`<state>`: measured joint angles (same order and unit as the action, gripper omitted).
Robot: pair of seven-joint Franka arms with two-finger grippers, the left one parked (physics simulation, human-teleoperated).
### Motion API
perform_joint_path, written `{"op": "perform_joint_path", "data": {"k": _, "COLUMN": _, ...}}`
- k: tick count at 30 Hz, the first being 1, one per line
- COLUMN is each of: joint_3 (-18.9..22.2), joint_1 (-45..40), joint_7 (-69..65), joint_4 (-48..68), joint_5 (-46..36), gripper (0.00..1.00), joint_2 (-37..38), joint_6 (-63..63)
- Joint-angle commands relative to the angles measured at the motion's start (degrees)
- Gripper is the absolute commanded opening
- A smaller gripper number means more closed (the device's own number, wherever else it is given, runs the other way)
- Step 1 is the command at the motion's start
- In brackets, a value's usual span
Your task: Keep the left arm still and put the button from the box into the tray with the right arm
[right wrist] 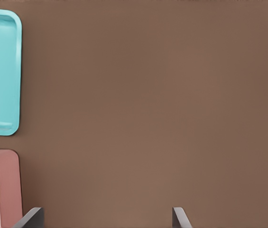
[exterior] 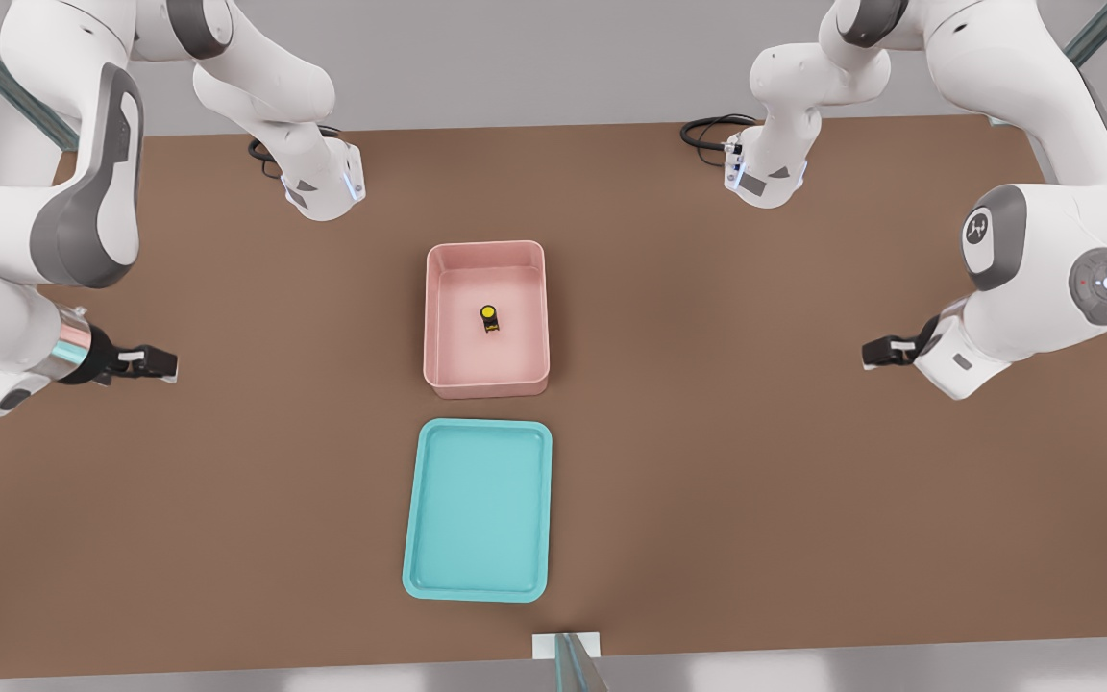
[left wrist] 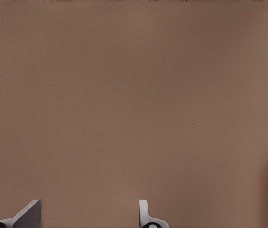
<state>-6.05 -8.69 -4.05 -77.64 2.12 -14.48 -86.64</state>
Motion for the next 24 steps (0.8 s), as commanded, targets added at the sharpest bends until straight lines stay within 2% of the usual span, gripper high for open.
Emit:
{"op": "perform_joint_path", "data": {"k": 1, "joint_3": 0.0, "joint_1": 0.0, "joint_7": -0.3, "joint_4": 0.0, "joint_5": -0.2, "gripper": 1.00, "joint_2": 0.1, "joint_6": -2.9}}
{"op": "perform_joint_path", "data": {"k": 5, "joint_3": -0.5, "joint_1": 0.3, "joint_7": -0.3, "joint_4": -0.1, "joint_5": -0.1, "gripper": 1.00, "joint_2": 0.1, "joint_6": -2.9}}
{"op": "perform_joint_path", "data": {"k": 6, "joint_3": -1.7, "joint_1": 0.9, "joint_7": 0.4, "joint_4": -0.2, "joint_5": -0.1, "gripper": 1.00, "joint_2": 0.2, "joint_6": -2.5}}
{"op": "perform_joint_path", "data": {"k": 8, "joint_3": -7.8, "joint_1": 1.0, "joint_7": 13.3, "joint_4": -1.0, "joint_5": -1.5, "gripper": 1.00, "joint_2": 0.3, "joint_6": -0.5}}
{"op": "perform_joint_path", "data": {"k": 9, "joint_3": -10.0, "joint_1": 1.2, "joint_7": 18.7, "joint_4": -5.1, "joint_5": -2.5, "gripper": 1.00, "joint_2": 2.6, "joint_6": -1.5}}
{"op": "perform_joint_path", "data": {"k": 10, "joint_3": -12.1, "joint_1": 1.4, "joint_7": 24.5, "joint_4": -19.5, "joint_5": -4.8, "gripper": 1.00, "joint_2": 11.3, "joint_6": -10.9}}
{"op": "perform_joint_path", "data": {"k": 11, "joint_3": -14.8, "joint_1": 1.4, "joint_7": 30.0, "joint_4": -26.3, "joint_5": -6.4, "gripper": 1.00, "joint_2": 15.4, "joint_6": -15.5}}
{"op": "perform_joint_path", "data": {"k": 12, "joint_3": -19.3, "joint_1": 2.9, "joint_7": 36.3, "joint_4": -27.9, "joint_5": -8.4, "gripper": 1.00, "joint_2": 15.5, "joint_6": -17.9}}
{"op": "perform_joint_path", "data": {"k": 15, "joint_3": -19.6, "joint_1": 10.2, "joint_7": 43.7, "joint_4": -34.5, "joint_5": -8.3, "gripper": 1.00, "joint_2": 15.1, "joint_6": -26.7}}
{"op": "perform_joint_path", "data": {"k": 18, "joint_3": -19.6, "joint_1": 18.7, "joint_7": 57.6, "joint_4": -38.0, "joint_5": -8.3, "gripper": 1.00, "joint_2": 12.2, "joint_6": -36.8}}
{"op": "perform_joint_path", "data": {"k": 19, "joint_3": -19.7, "joint_1": 21.3, "joint_7": 62.0, "joint_4": -38.0, "joint_5": -7.5, "gripper": 1.00, "joint_2": 10.6, "joint_6": -39.4}}
{"op": "perform_joint_path", "data": {"k": 20, "joint_3": -19.7, "joint_1": 24.2, "joint_7": 69.0, "joint_4": -38.0, "joint_5": -2.3, "gripper": 1.00, "joint_2": 8.0, "joint_6": -41.6}}
{"op": "perform_joint_path", "data": {"k": 24, "joint_3": -19.7, "joint_1": 27.8, "joint_7": 71.6, "joint_4": -46.6, "joint_5": -1.1, "gripper": 1.00, "joint_2": 7.0, "joint_6": -54.2}}
